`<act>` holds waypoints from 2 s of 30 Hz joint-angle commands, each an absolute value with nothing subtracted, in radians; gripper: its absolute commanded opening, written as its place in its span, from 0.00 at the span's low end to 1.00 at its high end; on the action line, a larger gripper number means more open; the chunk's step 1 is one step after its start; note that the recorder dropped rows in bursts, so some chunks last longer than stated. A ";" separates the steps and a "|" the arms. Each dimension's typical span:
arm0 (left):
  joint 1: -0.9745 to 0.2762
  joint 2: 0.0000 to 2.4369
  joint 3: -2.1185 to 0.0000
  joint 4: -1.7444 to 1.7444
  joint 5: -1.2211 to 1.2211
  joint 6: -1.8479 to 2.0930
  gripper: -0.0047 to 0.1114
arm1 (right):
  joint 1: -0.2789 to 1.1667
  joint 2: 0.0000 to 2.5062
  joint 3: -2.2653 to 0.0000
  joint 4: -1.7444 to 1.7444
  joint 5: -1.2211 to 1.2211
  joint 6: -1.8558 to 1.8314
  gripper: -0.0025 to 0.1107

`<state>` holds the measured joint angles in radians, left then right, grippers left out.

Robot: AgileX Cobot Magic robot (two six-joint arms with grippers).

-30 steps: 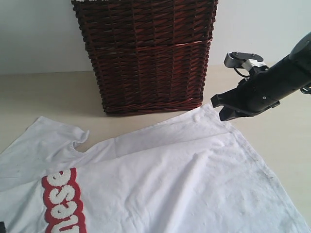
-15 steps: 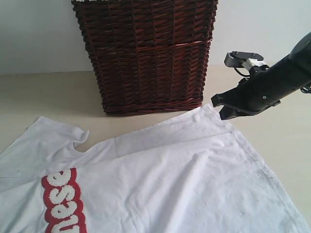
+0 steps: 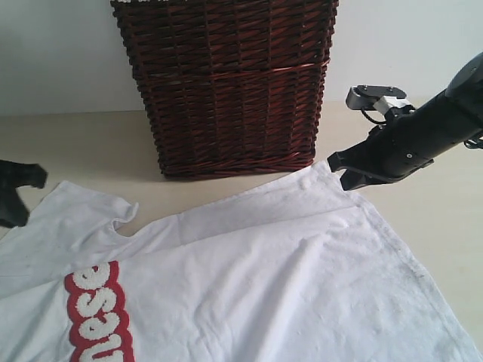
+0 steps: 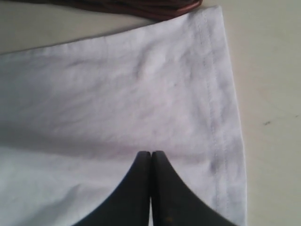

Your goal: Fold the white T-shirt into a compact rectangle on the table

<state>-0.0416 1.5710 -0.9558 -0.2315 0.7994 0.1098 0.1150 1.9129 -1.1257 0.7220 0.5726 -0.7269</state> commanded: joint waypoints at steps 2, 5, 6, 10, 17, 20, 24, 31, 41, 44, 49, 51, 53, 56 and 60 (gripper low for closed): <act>-0.052 1.781 -1.046 -0.423 0.679 0.257 0.04 | 0.116 1.911 -1.124 0.722 0.562 -0.738 0.02; -0.052 2.028 -1.236 -0.286 0.788 0.222 0.04 | 0.116 1.911 -1.124 0.721 0.541 -0.738 0.02; -0.049 2.058 -1.269 -0.237 0.786 0.189 0.04 | 0.116 1.911 -1.124 0.721 0.539 -0.738 0.02; -0.045 2.240 -1.514 -0.059 0.826 0.050 0.04 | 0.116 1.911 -1.124 0.717 0.531 -0.738 0.02; -0.045 2.522 -2.071 -0.009 0.992 0.008 0.04 | 0.116 1.909 -1.124 0.697 0.513 -0.738 0.02; -0.045 2.594 -2.231 0.052 1.045 -0.033 0.04 | 0.116 1.909 -1.124 0.697 0.507 -0.738 0.02; -0.045 2.602 -2.326 0.067 1.091 -0.041 0.04 | 0.116 1.909 -1.124 0.697 0.494 -0.738 0.02; -0.043 2.463 -2.338 0.051 1.183 -0.074 0.04 | 0.116 1.907 -1.180 0.701 0.599 -0.756 0.10; 0.099 2.052 -1.687 0.066 1.128 -0.157 0.04 | 0.116 1.879 -1.234 0.705 0.671 -0.709 0.21; 0.170 1.902 -1.408 0.046 1.043 -0.157 0.04 | 0.116 1.881 -1.234 0.729 0.671 -0.704 0.23; 0.282 1.764 -0.961 -0.099 0.954 -0.013 0.31 | 0.116 1.881 -1.234 0.828 0.697 -0.723 0.27; 0.277 1.772 -0.841 -0.152 0.864 0.019 0.50 | 0.116 1.881 -1.234 0.844 0.726 -0.723 0.27; 0.277 1.802 -0.791 -0.330 0.841 0.170 0.58 | 0.116 1.881 -1.234 0.871 0.744 -0.745 0.27; 0.277 1.830 -0.789 -0.472 0.865 0.312 0.58 | 0.116 1.881 -1.234 0.884 0.748 -0.760 0.27; 0.277 1.873 -0.825 -0.444 0.883 0.291 0.35 | 0.116 1.881 -1.234 0.884 0.760 -0.764 0.27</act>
<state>0.2781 1.8422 -0.8105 -0.4498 0.9090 0.2791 0.1150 1.8893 -1.2250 0.8741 0.7457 -0.7481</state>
